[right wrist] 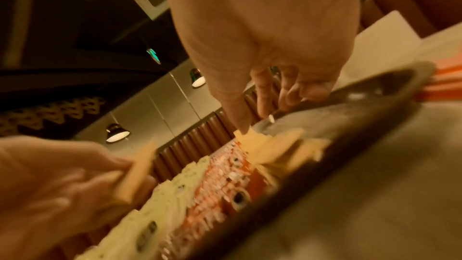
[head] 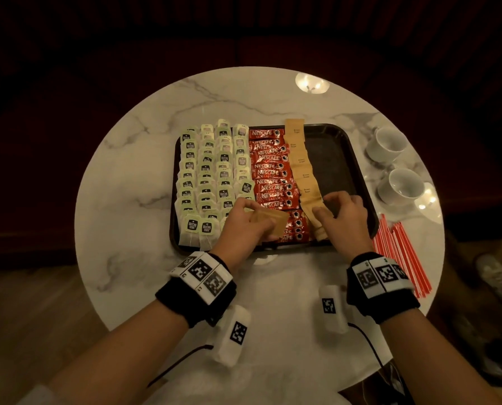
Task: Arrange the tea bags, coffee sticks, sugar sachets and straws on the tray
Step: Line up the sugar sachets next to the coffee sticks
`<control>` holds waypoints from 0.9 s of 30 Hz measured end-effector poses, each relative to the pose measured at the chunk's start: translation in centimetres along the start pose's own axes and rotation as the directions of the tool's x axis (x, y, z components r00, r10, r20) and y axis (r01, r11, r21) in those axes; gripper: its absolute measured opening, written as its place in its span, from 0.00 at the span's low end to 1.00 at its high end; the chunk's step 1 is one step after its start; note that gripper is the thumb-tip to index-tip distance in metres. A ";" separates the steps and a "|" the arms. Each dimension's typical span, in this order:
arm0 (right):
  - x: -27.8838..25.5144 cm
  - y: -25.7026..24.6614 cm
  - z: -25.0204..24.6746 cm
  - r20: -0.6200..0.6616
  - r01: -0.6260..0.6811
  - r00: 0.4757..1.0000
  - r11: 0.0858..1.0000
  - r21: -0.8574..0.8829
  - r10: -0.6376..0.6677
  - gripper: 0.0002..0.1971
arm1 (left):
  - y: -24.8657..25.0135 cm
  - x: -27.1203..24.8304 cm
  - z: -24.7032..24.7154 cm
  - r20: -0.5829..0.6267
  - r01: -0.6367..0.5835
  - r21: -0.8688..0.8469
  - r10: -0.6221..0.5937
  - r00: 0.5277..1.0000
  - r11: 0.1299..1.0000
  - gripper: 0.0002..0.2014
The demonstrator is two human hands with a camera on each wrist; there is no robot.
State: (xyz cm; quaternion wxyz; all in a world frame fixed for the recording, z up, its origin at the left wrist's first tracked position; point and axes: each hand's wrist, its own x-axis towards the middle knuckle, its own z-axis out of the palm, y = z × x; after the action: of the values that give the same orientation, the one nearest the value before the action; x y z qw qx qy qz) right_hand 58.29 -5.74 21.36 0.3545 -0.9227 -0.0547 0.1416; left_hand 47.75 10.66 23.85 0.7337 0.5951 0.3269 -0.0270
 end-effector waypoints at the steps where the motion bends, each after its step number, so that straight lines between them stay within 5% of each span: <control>1: -0.4 -0.6 -0.2 0.064 0.033 0.997 0.998 0.059 -0.037 0.12 | 0.0 0.0 0.1 -0.010 -0.010 0.001 0.010 1.000 1.000 0.14; 6: -2.2 -3.1 -0.8 0.440 0.153 0.865 0.962 0.225 -0.241 0.09 | 0.4 -0.1 1.1 0.020 -0.018 -0.052 0.019 1.000 0.998 0.09; 11: -2.3 -2.6 -0.8 0.367 0.108 0.895 0.922 0.371 -0.253 0.08 | 1.0 -0.5 0.9 0.045 -0.103 -0.077 0.107 0.993 0.992 0.06; 16: -2.5 -2.0 -1.1 0.387 0.002 0.893 0.861 0.508 -0.230 0.09 | 0.7 -0.1 0.1 -0.006 -0.224 0.104 0.226 0.974 0.969 0.06; 27: -2.4 0.1 -1.7 0.353 -0.214 0.934 0.702 0.679 -0.056 0.07 | 1.9 1.1 -2.6 -0.147 -0.234 -0.027 0.228 0.963 0.972 0.02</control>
State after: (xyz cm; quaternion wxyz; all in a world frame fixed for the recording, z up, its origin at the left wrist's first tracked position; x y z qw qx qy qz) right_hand 56.49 -7.40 23.09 0.6590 -0.6770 -0.0175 0.3273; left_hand 48.26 13.90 24.68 0.7195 0.6132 0.3074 0.1086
